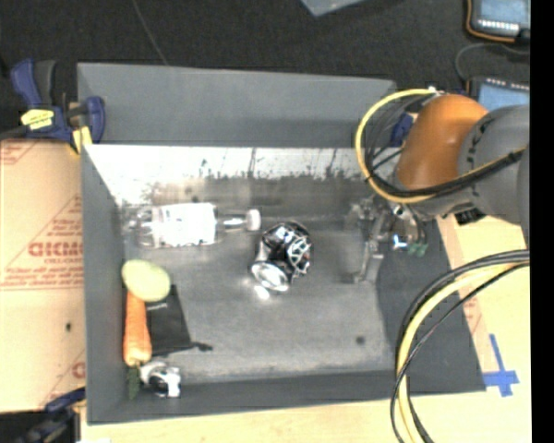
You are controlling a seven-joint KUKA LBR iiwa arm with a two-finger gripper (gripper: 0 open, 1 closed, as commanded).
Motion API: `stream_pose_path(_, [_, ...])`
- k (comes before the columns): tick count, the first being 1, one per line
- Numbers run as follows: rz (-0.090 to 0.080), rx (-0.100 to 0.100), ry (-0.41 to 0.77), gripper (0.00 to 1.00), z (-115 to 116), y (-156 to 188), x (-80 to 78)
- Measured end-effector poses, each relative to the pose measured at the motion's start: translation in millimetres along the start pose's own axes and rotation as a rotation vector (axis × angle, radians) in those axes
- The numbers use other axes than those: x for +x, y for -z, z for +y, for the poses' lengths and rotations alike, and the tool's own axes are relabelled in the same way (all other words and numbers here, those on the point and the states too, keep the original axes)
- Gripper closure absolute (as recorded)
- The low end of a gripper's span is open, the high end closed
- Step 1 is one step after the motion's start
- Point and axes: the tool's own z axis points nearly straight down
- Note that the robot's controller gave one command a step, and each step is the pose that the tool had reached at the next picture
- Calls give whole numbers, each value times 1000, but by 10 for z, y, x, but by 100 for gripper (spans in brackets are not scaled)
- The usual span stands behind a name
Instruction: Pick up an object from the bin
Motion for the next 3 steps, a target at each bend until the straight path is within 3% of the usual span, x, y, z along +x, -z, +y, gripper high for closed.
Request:
stream_pose_path(1, [9,1,4,0,47,389,48])
stream_pose_path(2, [-10,1,-46,0,119,792,34])
stream_pose_path(3, [-4,2,26,0,367,443,-32])
